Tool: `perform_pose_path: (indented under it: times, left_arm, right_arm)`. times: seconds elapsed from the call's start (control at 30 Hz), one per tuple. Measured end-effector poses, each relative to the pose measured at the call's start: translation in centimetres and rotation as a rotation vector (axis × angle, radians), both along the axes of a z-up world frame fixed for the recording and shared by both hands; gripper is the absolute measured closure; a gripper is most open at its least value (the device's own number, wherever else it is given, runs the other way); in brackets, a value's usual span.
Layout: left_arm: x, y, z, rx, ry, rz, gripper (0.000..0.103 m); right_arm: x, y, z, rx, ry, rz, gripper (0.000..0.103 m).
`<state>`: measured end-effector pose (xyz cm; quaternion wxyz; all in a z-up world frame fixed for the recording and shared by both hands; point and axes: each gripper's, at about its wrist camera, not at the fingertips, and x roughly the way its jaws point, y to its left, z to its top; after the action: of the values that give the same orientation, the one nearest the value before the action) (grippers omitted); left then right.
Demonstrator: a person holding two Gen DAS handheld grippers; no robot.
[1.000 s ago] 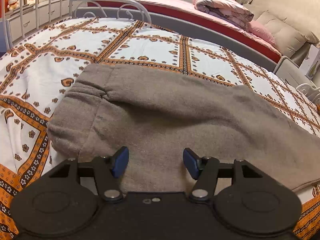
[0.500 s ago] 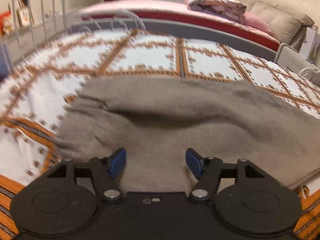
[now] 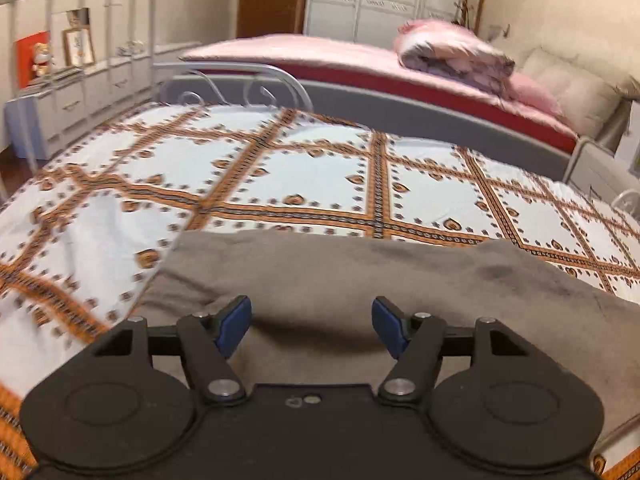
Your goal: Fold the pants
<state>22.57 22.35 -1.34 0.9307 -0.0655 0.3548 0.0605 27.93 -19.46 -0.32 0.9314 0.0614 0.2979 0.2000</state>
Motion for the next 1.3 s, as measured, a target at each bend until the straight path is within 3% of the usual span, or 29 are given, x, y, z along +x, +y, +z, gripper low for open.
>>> perform_pose_path:
  times: [0.17,0.23,0.3,0.37,0.47,0.53,0.6,0.67,0.73,0.83,0.93,1.1,1.17,1.3]
  left_arm:
    - [3.2,-0.4,-3.2,0.105,0.112,-0.026,0.037]
    - [3.3,-0.8,-4.3,0.190,0.124,-0.074,0.034]
    - [3.0,-1.0,-3.9,0.230,0.116,-0.086,0.035]
    - [2.1,-0.4,-2.5,0.236,0.059,-0.065,0.049]
    - [1.9,1.3,-1.3,0.200,-0.010,-0.009,0.050]
    - [2.7,1.5,-1.4,0.149,0.004,-0.006,0.050]
    - [3.5,0.7,-1.8,0.159,0.022,-0.046,0.049]
    - [4.7,0.2,-2.9,0.207,0.067,-0.069,0.043]
    - [5.6,0.3,-4.4,0.224,0.101,-0.087,0.041]
    - [5.7,0.6,-3.8,0.221,0.080,-0.088,0.042]
    - [4.9,1.7,-2.4,0.238,0.037,-0.047,0.044]
    - [4.6,5.4,-2.7,0.140,0.033,0.040,0.040]
    - [4.8,6.8,-3.1,0.048,0.034,0.060,0.037]
    - [5.5,7.4,-4.5,-0.015,0.063,0.043,0.034]
  right_arm:
    - [3.0,12.7,-2.4,-0.071,0.037,0.234,0.076]
    - [4.2,16.1,-4.5,-0.188,0.068,0.267,0.076]
    - [5.0,17.2,-6.4,-0.255,0.087,0.269,0.075]
    - [5.4,17.2,-6.0,-0.275,0.059,0.279,0.075]
    - [5.1,16.0,-4.1,-0.189,-0.023,0.257,0.074]
    - [6.0,16.8,-3.8,-0.182,-0.038,0.249,0.074]
    - [7.3,18.4,-3.9,-0.148,-0.015,0.277,0.074]
    - [8.3,21.0,-4.5,-0.198,-0.018,0.305,0.074]
    - [10.3,23.3,-6.4,-0.300,0.078,0.304,0.074]
    - [11.1,24.0,-5.9,-0.350,0.032,0.290,0.067]
    - [11.6,21.8,-3.7,-0.251,-0.016,0.257,0.064]
    - [14.7,19.1,-4.2,-0.150,0.044,0.192,0.062]
    - [15.4,18.9,-4.6,-0.139,0.063,0.211,0.063]
    - [16.3,19.7,-5.9,-0.139,0.099,0.296,0.063]
